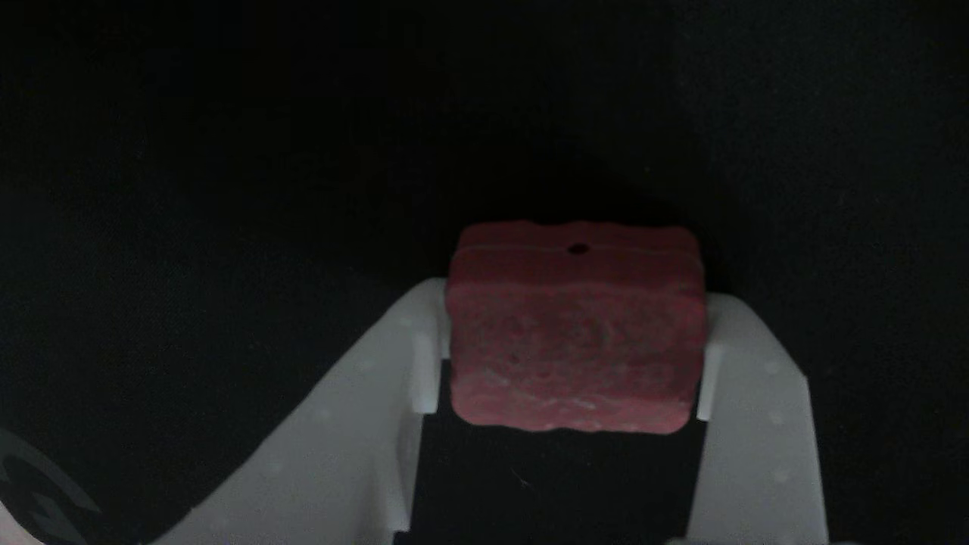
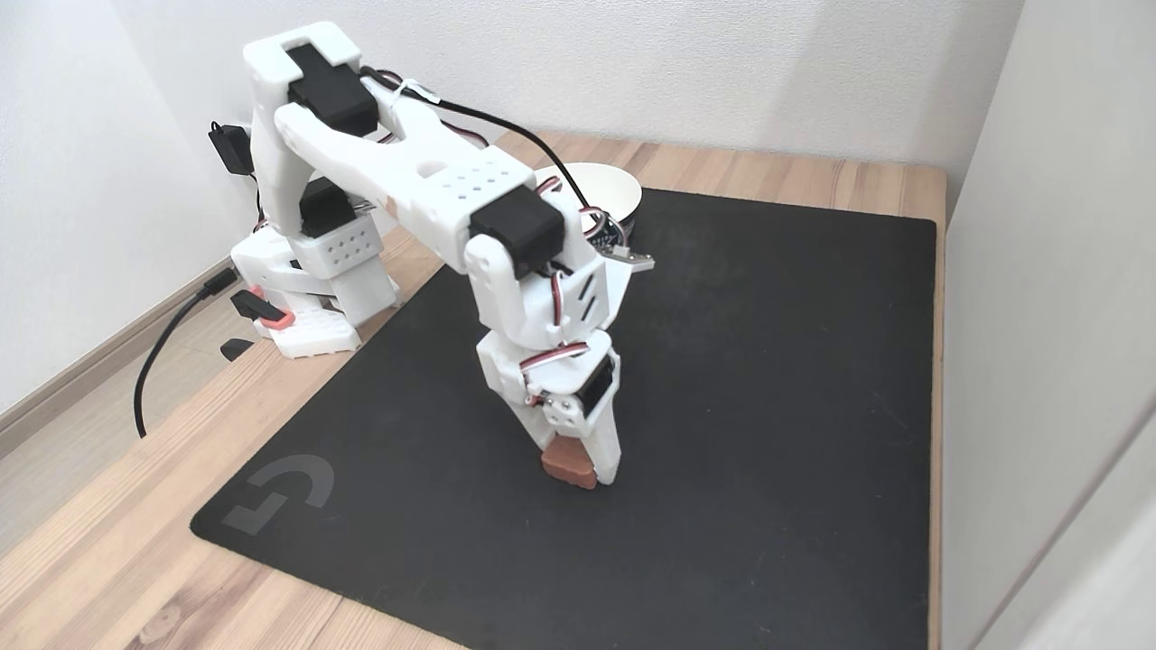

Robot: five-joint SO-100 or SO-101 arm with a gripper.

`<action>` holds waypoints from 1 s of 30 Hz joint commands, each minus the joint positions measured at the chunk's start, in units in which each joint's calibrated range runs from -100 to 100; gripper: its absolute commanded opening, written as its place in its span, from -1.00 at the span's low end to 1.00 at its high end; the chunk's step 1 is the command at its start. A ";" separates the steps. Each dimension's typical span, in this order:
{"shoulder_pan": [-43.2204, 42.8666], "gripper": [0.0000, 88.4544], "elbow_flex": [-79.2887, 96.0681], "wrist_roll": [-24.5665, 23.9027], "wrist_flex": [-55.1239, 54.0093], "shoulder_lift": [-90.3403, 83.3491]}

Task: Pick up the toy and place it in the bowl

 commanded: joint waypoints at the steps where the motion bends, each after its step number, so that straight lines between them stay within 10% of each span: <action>1: -0.08 -0.95 -0.18 -0.09 -0.66 -0.25; 16: -9.61 -0.95 -2.53 -0.46 -0.66 -21.68; 30: -29.69 -0.95 23.43 -12.57 -9.38 -46.19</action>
